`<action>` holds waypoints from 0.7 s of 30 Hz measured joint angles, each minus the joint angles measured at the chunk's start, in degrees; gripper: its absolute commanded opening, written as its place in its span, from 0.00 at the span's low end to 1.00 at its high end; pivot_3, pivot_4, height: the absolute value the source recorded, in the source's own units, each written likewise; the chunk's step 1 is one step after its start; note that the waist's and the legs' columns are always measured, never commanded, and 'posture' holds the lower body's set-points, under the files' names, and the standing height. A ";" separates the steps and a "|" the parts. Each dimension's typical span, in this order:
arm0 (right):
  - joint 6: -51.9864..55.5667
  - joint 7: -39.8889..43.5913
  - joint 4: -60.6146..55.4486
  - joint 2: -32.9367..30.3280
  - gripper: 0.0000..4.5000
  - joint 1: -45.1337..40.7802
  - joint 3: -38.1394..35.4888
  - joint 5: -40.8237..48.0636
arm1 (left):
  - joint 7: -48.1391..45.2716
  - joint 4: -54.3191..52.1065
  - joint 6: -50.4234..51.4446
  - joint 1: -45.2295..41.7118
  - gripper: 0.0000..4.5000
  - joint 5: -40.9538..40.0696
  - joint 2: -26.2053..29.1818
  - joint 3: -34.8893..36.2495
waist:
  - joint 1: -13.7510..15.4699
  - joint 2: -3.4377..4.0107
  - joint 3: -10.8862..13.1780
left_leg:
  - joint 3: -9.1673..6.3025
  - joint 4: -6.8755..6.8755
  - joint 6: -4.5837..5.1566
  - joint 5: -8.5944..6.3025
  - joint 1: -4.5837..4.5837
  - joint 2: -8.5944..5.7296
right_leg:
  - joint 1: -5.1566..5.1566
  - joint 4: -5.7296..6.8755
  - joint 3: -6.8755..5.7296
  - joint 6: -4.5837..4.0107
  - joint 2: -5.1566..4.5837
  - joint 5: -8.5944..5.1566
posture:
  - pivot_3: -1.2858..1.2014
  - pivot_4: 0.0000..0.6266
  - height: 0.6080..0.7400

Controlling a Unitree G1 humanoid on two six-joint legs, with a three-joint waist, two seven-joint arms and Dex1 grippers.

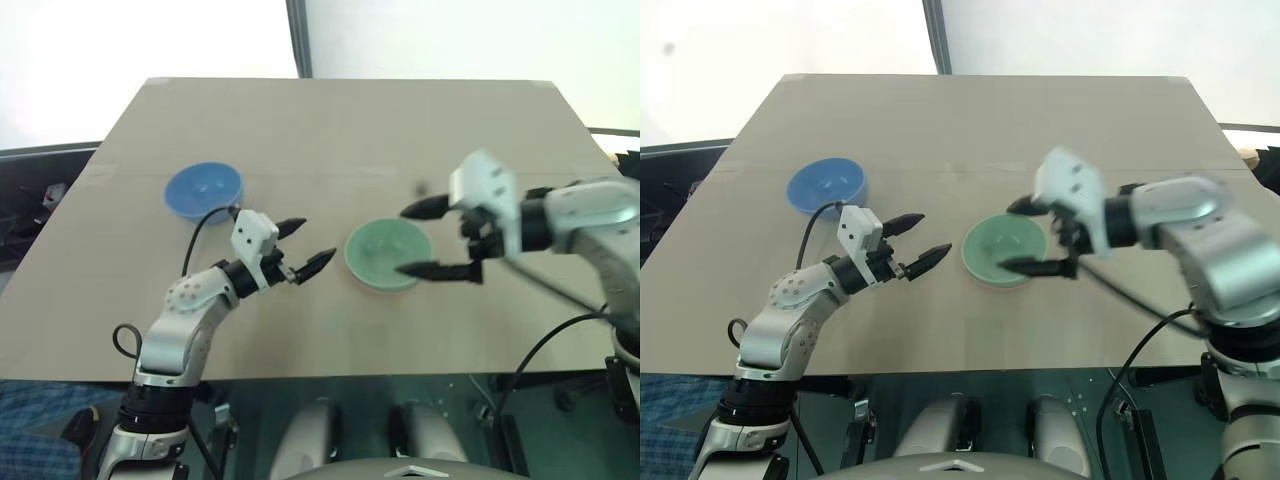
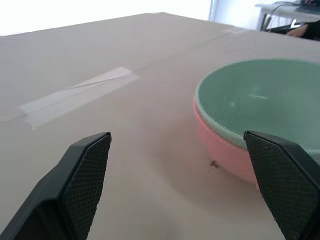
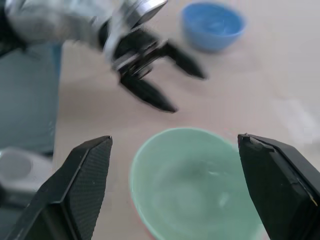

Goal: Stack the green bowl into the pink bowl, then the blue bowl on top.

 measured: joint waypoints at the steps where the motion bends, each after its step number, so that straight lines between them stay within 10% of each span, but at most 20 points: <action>1: 2.01 -1.24 0.84 -0.58 0.93 -0.46 -3.54 1.73 | 1.28 -0.16 0.90 0.00 1.00 1.38 0.50 -0.59 | 0.15 0.00 0.00 | 0.00 0.00 0.00 0.00 0.00 0.00 | -0.01 0.00 0.00 0.00 -0.01 0.00 | 0.52 0.24 1.00; 21: 6.15 -13.78 3.86 -6.05 0.93 -0.05 -10.53 14.36 | 12.30 6.37 17.90 -14.68 1.00 23.11 13.38 -3.39 | 0.17 -0.01 0.00 | 0.05 -0.06 0.02 0.00 -0.08 0.00 | -0.08 -0.04 0.02 0.00 -0.01 0.00 | 0.52 0.24 1.00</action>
